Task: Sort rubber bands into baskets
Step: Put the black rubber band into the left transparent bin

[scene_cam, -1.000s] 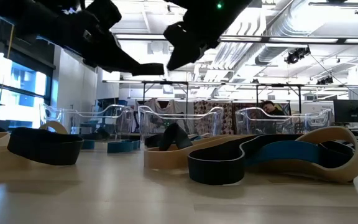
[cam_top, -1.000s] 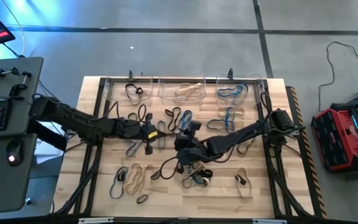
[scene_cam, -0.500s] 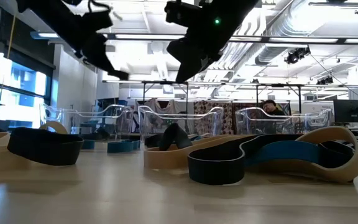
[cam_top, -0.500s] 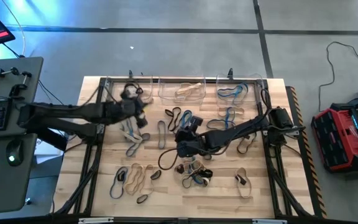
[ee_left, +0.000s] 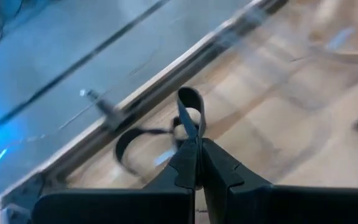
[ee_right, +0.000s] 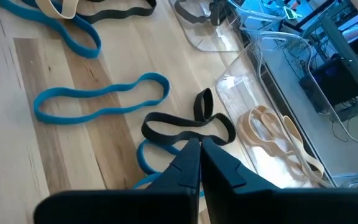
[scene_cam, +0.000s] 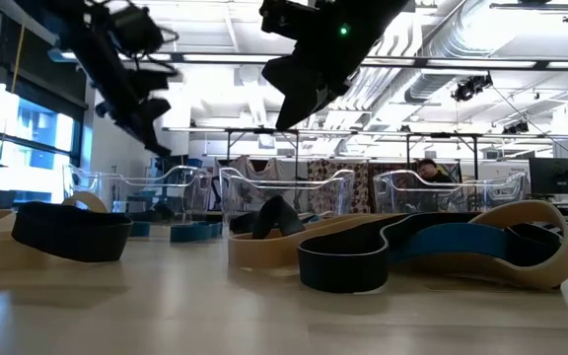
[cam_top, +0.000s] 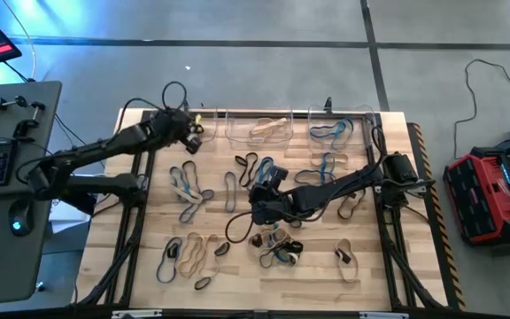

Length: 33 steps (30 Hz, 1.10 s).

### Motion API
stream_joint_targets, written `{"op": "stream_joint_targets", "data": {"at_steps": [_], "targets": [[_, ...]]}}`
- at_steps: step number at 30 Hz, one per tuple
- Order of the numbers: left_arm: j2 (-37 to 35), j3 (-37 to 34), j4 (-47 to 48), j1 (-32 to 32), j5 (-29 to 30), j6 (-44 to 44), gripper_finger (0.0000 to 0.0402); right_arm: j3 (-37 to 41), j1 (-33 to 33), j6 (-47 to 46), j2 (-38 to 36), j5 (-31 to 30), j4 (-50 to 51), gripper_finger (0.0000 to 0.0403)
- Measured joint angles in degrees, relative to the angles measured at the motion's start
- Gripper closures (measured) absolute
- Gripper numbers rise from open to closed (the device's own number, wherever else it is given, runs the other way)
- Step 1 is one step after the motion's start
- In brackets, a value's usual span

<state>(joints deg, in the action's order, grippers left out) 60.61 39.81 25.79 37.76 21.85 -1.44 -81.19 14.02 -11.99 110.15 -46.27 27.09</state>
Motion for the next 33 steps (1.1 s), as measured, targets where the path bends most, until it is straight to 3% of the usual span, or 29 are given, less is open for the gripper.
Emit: {"op": "stream_joint_targets", "data": {"at_steps": [6, 13, 21, 26, 33], "targets": [[4.8, 0.0, 0.0, 8.7, -8.0, 2.2, 0.0401, 0.0, 0.0, 0.0, 0.0, 0.7, 0.0, 0.0402], [11.3, 0.0, -2.5, 13.9, -15.2, 4.6, 0.0402, 0.0, 0.0, 0.0, 0.0, 1.3, 0.0, 0.0403], [15.3, 0.0, -3.4, 15.9, -15.4, 4.6, 0.0394, 0.0, 0.0, 0.0, 0.0, 1.5, 0.0, 0.0403], [14.3, 0.0, -4.4, 14.9, -15.3, 4.6, 0.0355, 0.0, 0.0, 0.0, 0.0, 2.7, -0.5, 0.0403], [9.8, 0.0, -5.2, 12.7, -15.3, 4.2, 0.0294, 0.0, 0.0, 0.5, 0.5, 8.9, -4.5, 0.0403]]}}
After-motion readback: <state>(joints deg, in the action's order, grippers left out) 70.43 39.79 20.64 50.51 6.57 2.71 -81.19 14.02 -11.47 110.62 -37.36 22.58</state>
